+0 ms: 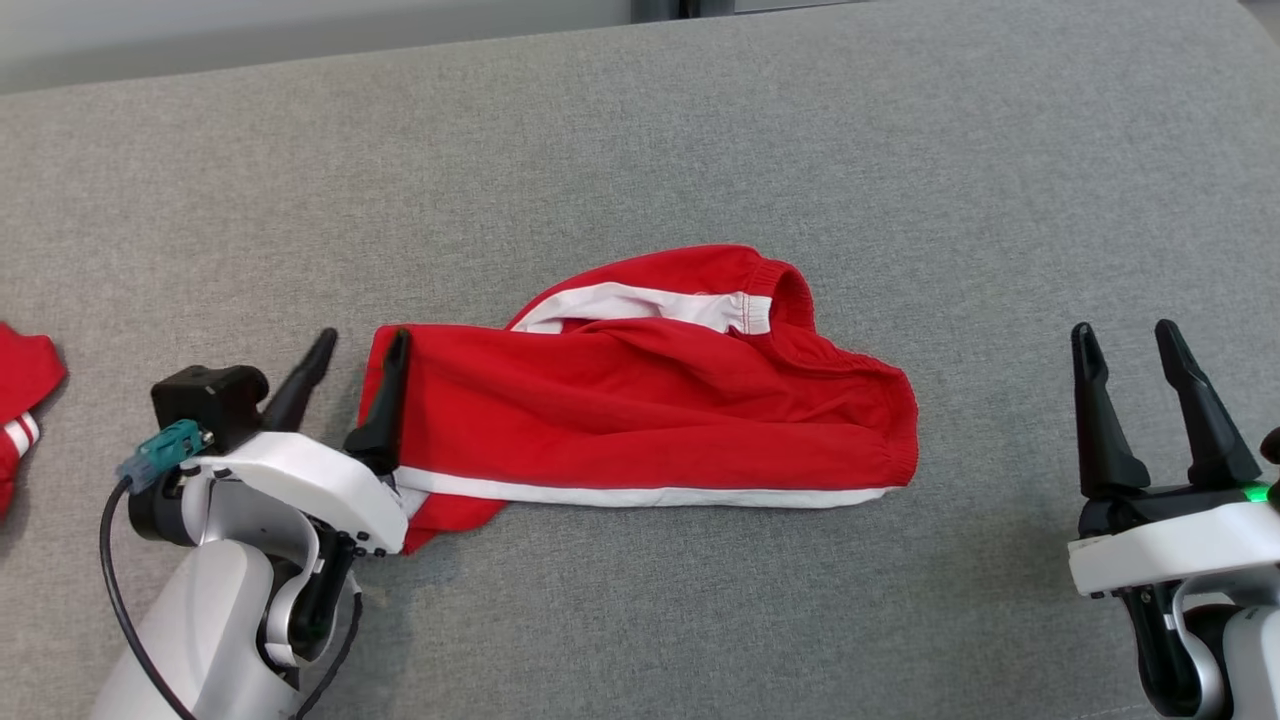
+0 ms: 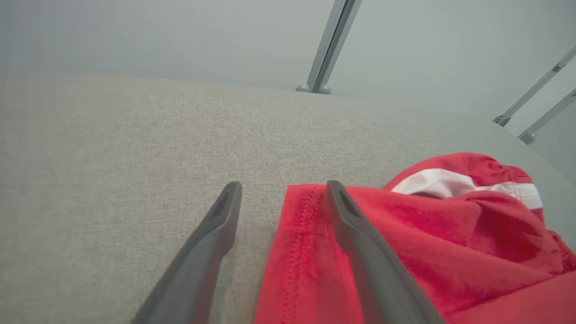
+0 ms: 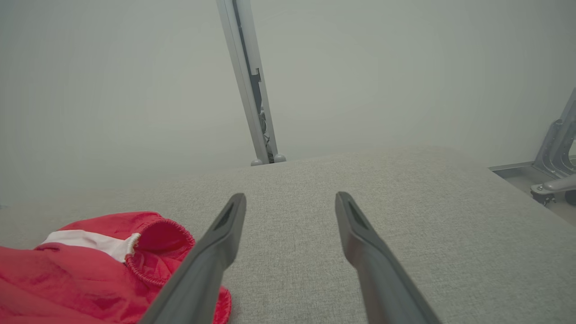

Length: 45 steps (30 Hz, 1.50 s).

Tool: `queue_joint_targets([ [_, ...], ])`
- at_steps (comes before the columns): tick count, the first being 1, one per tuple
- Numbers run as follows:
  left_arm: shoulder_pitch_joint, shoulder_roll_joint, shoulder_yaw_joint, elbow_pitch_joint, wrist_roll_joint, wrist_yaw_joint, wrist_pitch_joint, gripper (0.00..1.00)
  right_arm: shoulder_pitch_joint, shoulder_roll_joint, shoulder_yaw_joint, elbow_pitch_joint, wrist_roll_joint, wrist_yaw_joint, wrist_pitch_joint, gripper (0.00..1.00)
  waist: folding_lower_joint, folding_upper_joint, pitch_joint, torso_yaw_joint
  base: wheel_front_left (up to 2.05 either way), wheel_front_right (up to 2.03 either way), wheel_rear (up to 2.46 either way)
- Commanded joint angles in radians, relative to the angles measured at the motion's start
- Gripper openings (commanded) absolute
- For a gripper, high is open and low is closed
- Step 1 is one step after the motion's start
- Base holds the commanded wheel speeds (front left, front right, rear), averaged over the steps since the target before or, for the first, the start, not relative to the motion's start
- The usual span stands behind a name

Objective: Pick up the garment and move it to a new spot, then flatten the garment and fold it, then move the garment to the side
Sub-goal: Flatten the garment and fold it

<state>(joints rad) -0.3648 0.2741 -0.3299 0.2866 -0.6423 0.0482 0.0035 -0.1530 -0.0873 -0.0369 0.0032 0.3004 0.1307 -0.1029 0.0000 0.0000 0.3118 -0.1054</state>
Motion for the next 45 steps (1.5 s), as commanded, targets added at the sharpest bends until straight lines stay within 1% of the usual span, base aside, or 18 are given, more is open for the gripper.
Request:
queue_joint_targets([
  [1,-0.012,0.005,0.009,0.002,0.019,0.017,-0.035,1.00,-0.001,-0.005,-0.010,0.000,-0.002,0.000,-0.006,1.00,0.0000,0.0000,-0.004,0.004,0.00,0.00,0.00],
  [5,0.018,0.008,0.030,-0.023,0.056,0.052,-0.140,1.00,0.004,-0.010,-0.008,-0.012,-0.016,0.000,-0.007,1.00,0.0000,0.0000,-0.024,0.018,0.00,0.00,0.00],
  [8,0.046,0.011,0.053,-0.068,0.085,0.079,-0.218,1.00,0.011,-0.018,0.007,-0.022,-0.032,0.000,-0.002,1.00,0.0000,0.0000,-0.045,0.032,0.00,0.00,0.00],
  [13,0.114,0.022,0.085,-0.170,0.147,0.121,-0.260,1.00,0.023,-0.025,0.044,-0.036,-0.051,0.000,0.009,1.00,0.0000,0.0000,-0.084,0.056,0.00,0.00,0.00],
  [17,0.177,0.032,0.091,-0.237,0.187,0.140,-0.264,1.00,0.039,-0.028,0.065,-0.039,-0.061,0.000,0.019,1.00,0.0000,0.0000,-0.111,0.072,0.00,0.00,0.00],
  [21,0.227,0.038,0.087,-0.273,0.204,0.149,-0.266,1.00,0.049,-0.028,0.077,-0.037,-0.061,0.000,0.029,1.00,0.0000,0.0000,-0.130,0.083,0.00,0.00,0.00],
  [34,0.267,0.040,0.067,-0.299,0.212,0.167,-0.245,1.00,0.064,-0.028,0.084,-0.027,-0.042,0.000,0.047,1.00,0.0000,0.0000,-0.147,0.086,0.00,0.00,0.00],
  [42,0.266,0.043,0.056,-0.308,0.210,0.173,-0.232,1.00,0.141,-0.074,0.105,0.002,-0.010,0.000,0.108,1.00,0.0000,0.0000,-0.129,0.094,0.00,0.00,0.00],
  [44,0.263,0.043,0.056,-0.310,0.209,0.173,-0.232,1.00,0.170,-0.087,0.123,0.009,0.003,0.000,0.128,1.00,0.0000,0.0000,-0.121,0.096,0.00,0.00,0.00],
  [45,0.259,0.043,0.056,-0.312,0.207,0.174,-0.232,1.00,0.187,-0.099,0.148,0.019,0.023,0.000,0.140,1.00,0.0000,0.0000,-0.111,0.098,0.00,0.00,0.00],
])
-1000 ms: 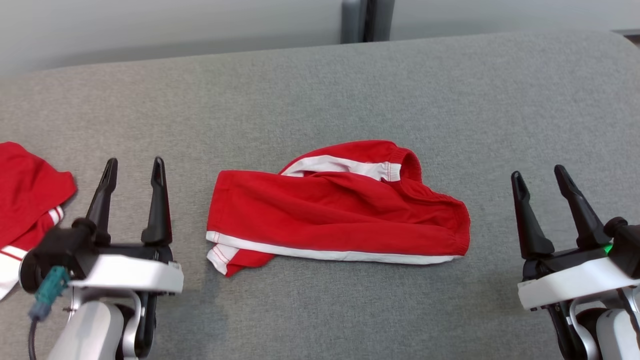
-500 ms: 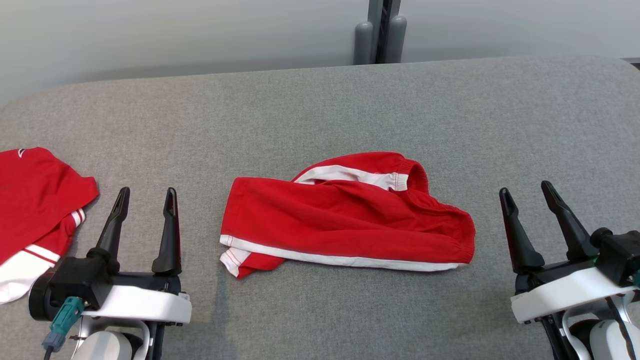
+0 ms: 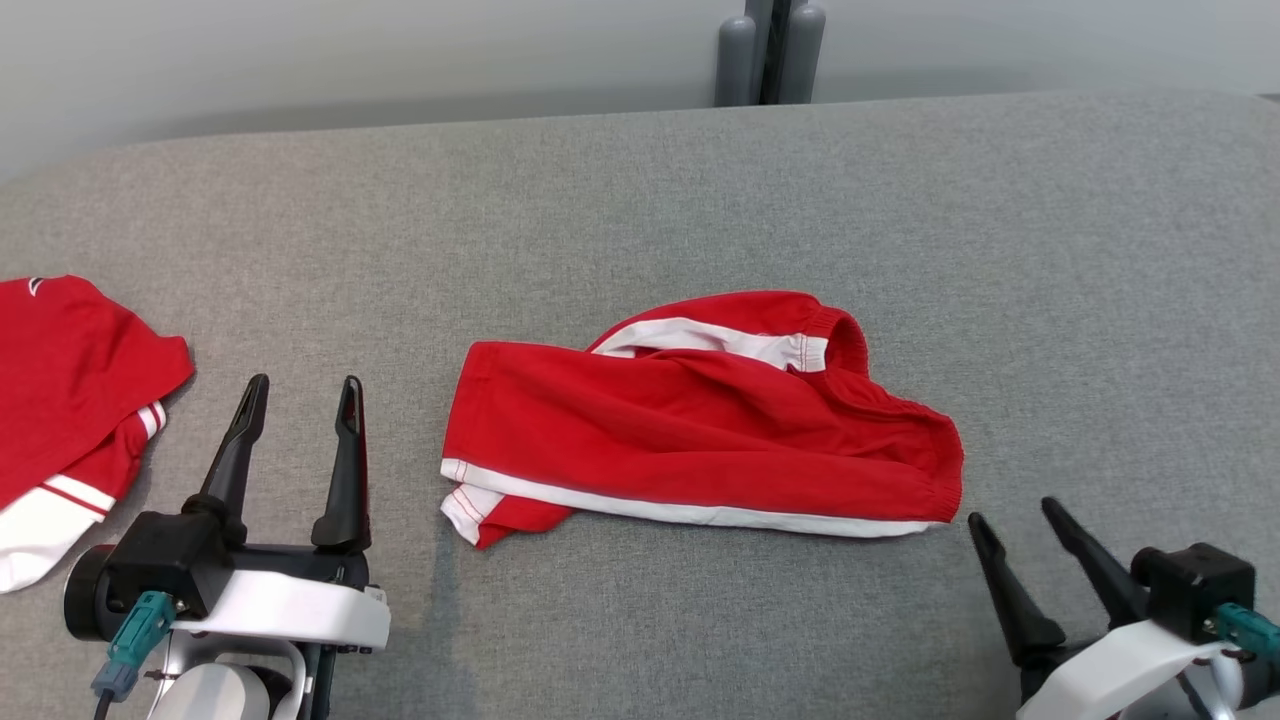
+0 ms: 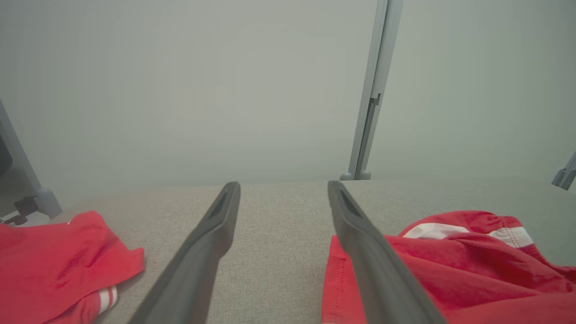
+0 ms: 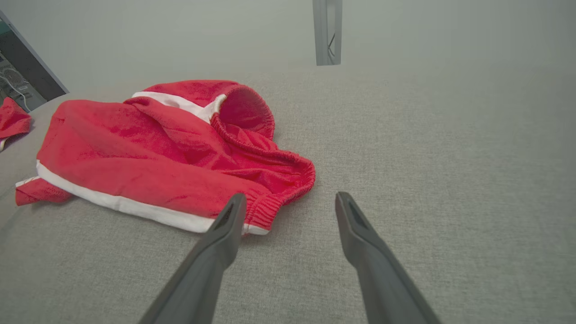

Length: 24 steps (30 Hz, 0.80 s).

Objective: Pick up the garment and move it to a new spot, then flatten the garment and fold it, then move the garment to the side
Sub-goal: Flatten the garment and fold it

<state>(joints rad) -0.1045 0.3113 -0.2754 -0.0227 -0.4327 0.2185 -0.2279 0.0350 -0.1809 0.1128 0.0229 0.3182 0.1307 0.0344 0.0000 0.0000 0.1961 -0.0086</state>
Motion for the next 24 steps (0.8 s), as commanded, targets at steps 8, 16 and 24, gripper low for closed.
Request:
queue_joint_targets([
  [8,-0.025,0.008,-0.002,-0.008,0.000,0.005,0.000,1.00,-0.071,-0.034,0.097,0.110,0.079,0.000,-0.033,1.00,0.0000,0.0000,0.039,0.010,0.00,0.00,0.00],
  [16,-0.034,0.008,-0.005,-0.010,0.001,0.012,0.000,1.00,-0.163,-0.079,0.200,0.186,0.156,0.000,-0.093,0.00,0.0000,0.0000,0.058,0.017,0.00,0.00,0.00],
  [24,-0.040,0.005,-0.006,-0.017,-0.003,0.022,-0.002,1.00,-0.202,-0.148,0.215,0.054,0.318,0.000,-0.013,0.00,0.0000,0.0000,0.071,0.012,0.00,0.00,0.00],
])
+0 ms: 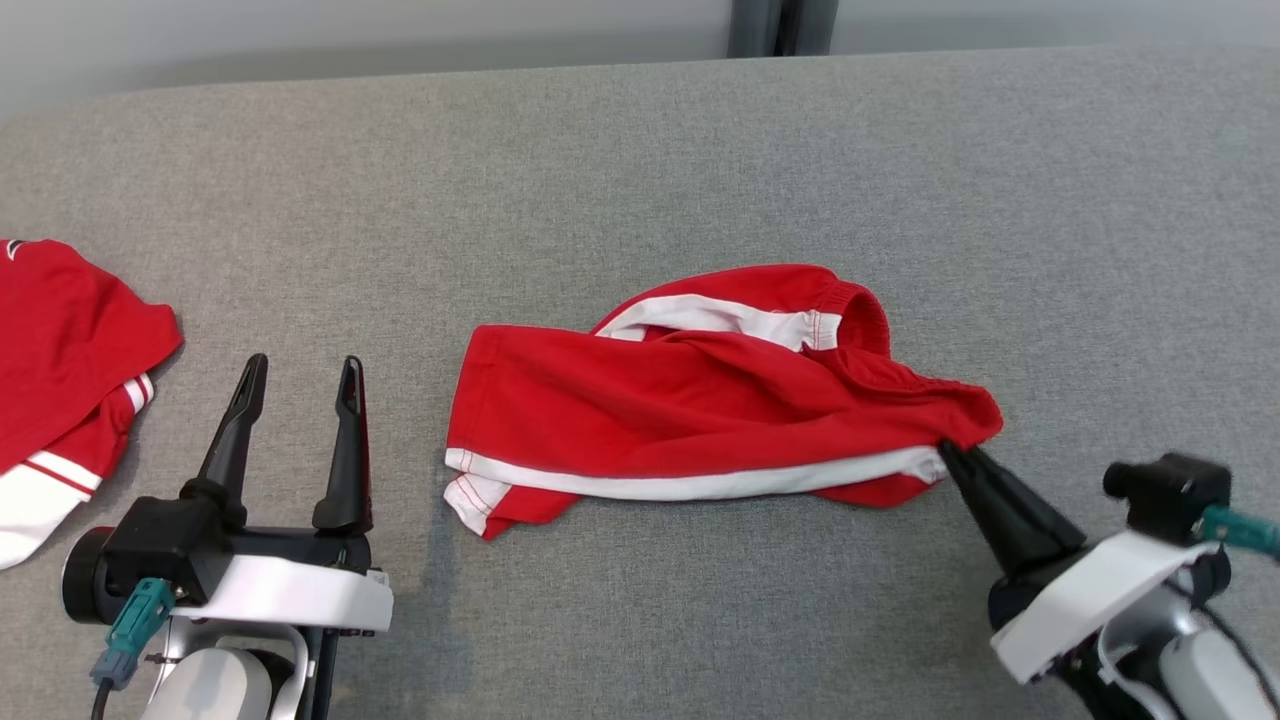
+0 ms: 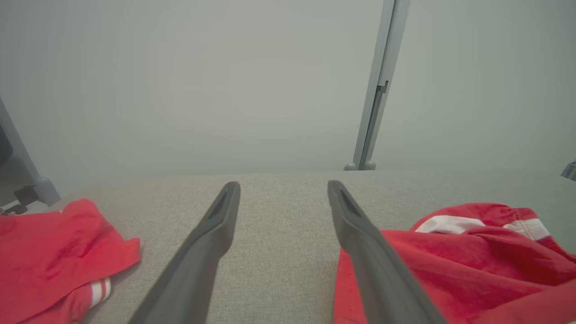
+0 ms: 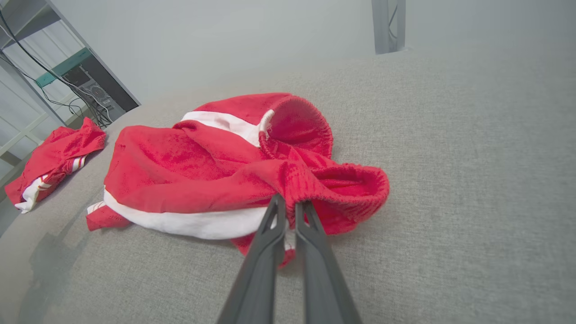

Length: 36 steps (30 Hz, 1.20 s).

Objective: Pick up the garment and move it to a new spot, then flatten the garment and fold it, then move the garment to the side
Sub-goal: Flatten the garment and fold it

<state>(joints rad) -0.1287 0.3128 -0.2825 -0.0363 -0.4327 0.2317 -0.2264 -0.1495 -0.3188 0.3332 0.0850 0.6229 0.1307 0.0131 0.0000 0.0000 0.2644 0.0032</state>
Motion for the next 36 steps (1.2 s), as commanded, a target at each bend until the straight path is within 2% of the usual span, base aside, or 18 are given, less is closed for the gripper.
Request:
queue_joint_targets([
  [1,-0.019,0.002,0.000,-0.005,-0.003,0.007,-0.004,1.00,-0.028,-0.017,-0.009,-0.027,0.048,0.000,0.035,0.00,0.0000,0.0000,0.006,0.002,0.00,0.00,0.00],
  [6,-0.039,-0.005,-0.010,-0.004,0.000,0.002,-0.005,1.00,-0.106,-0.044,-0.028,-0.046,0.161,0.000,0.131,0.00,0.0000,0.0000,0.028,0.015,0.00,0.00,0.00],
  [13,-0.086,-0.034,-0.033,0.033,-0.004,-0.027,-0.017,1.00,-0.282,-0.088,-0.002,0.114,0.279,0.000,0.222,0.00,0.0000,0.0000,0.080,0.069,0.00,0.00,0.00],
  [18,-0.110,-0.053,-0.035,0.066,-0.006,-0.043,-0.027,1.00,-0.357,-0.103,0.059,0.218,0.317,0.000,0.210,0.00,0.0000,0.0000,0.097,0.091,0.00,0.00,0.00],
  [19,-0.111,-0.055,-0.033,0.072,-0.005,-0.046,-0.029,1.00,-0.364,-0.102,0.069,0.232,0.328,0.000,0.203,0.19,0.0000,0.0000,0.098,0.092,0.00,0.00,0.00],
  [20,-0.113,-0.056,-0.031,0.077,-0.005,-0.046,-0.030,1.00,-0.369,-0.105,0.078,0.243,0.335,0.000,0.196,0.47,0.0000,0.0000,0.098,0.092,0.00,0.00,0.00],
  [21,-0.114,-0.057,-0.029,0.082,-0.004,-0.049,-0.031,1.00,-0.371,-0.109,0.087,0.253,0.342,0.000,0.189,1.00,0.0000,0.0000,0.098,0.091,0.00,0.00,0.00],
  [26,-0.122,-0.057,-0.020,0.104,0.001,-0.060,-0.034,1.00,-0.332,-0.125,0.119,0.261,0.389,0.000,0.143,1.00,0.0000,0.0000,0.082,0.074,0.00,0.00,0.00],
  [36,-0.092,-0.045,0.000,0.130,0.001,-0.066,-0.037,1.00,-0.157,-0.186,0.098,0.162,0.468,0.000,0.077,1.00,0.0000,0.0000,0.032,0.026,0.00,0.00,0.00],
])
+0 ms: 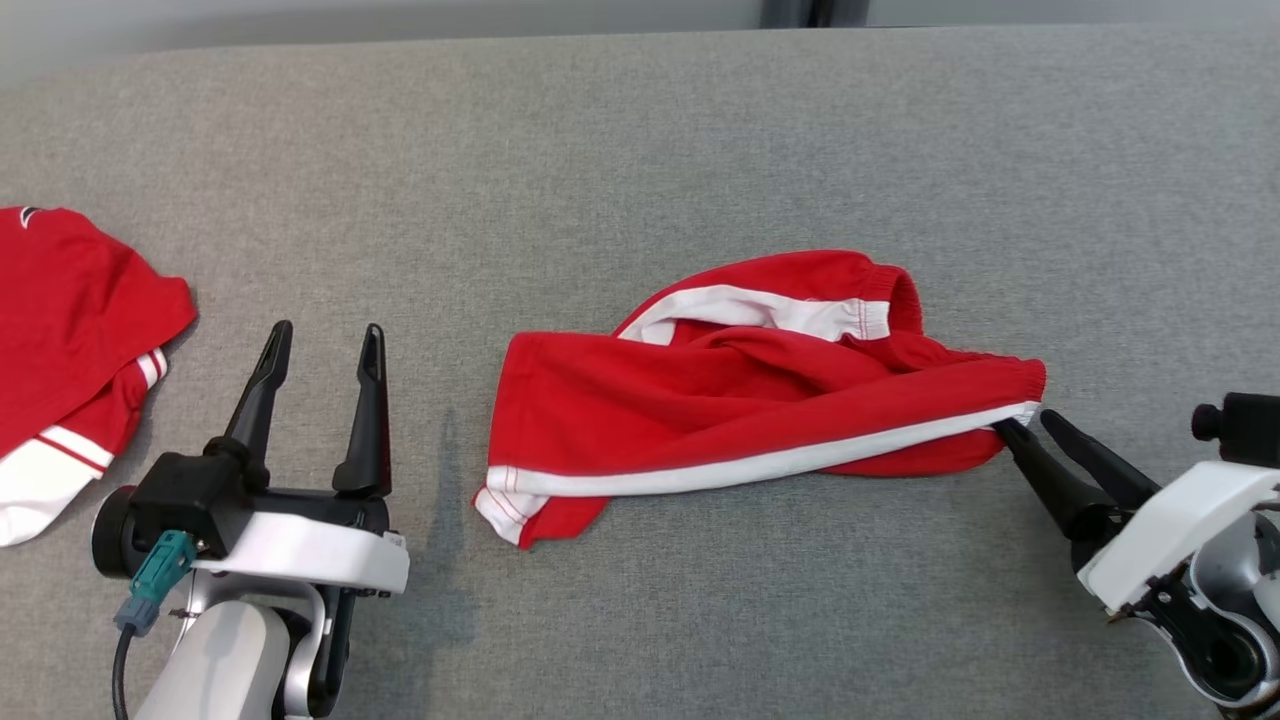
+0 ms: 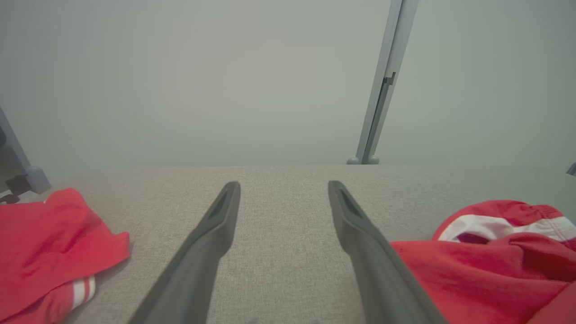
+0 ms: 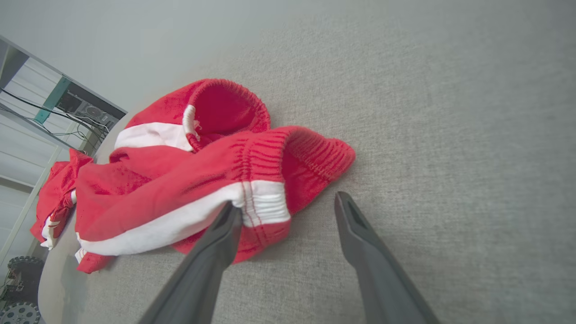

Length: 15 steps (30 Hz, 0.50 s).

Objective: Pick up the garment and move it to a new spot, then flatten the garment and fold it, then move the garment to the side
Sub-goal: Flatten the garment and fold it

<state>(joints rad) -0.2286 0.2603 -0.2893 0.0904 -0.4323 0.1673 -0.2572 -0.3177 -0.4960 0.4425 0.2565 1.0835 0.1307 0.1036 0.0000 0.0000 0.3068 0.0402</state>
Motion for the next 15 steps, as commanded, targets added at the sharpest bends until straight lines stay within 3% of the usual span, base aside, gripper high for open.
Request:
queue_joint_targets([
  [1,0.012,0.010,0.009,0.004,-0.001,-0.002,-0.006,1.00,0.024,-0.012,-0.021,-0.016,0.011,0.000,-0.022,1.00,0.0000,0.0000,-0.015,-0.015,0.00,0.00,0.00],
  [9,0.044,0.031,0.018,-0.001,-0.009,0.009,0.004,1.00,0.081,-0.011,-0.064,-0.071,0.003,0.000,-0.040,1.00,0.0000,0.0000,-0.056,-0.032,0.00,0.00,0.00],
  [15,0.065,0.035,0.027,-0.010,-0.019,0.023,0.011,1.00,0.099,0.000,-0.142,-0.126,-0.088,0.000,-0.166,1.00,0.0000,0.0000,-0.086,-0.030,0.00,0.00,0.00],
])
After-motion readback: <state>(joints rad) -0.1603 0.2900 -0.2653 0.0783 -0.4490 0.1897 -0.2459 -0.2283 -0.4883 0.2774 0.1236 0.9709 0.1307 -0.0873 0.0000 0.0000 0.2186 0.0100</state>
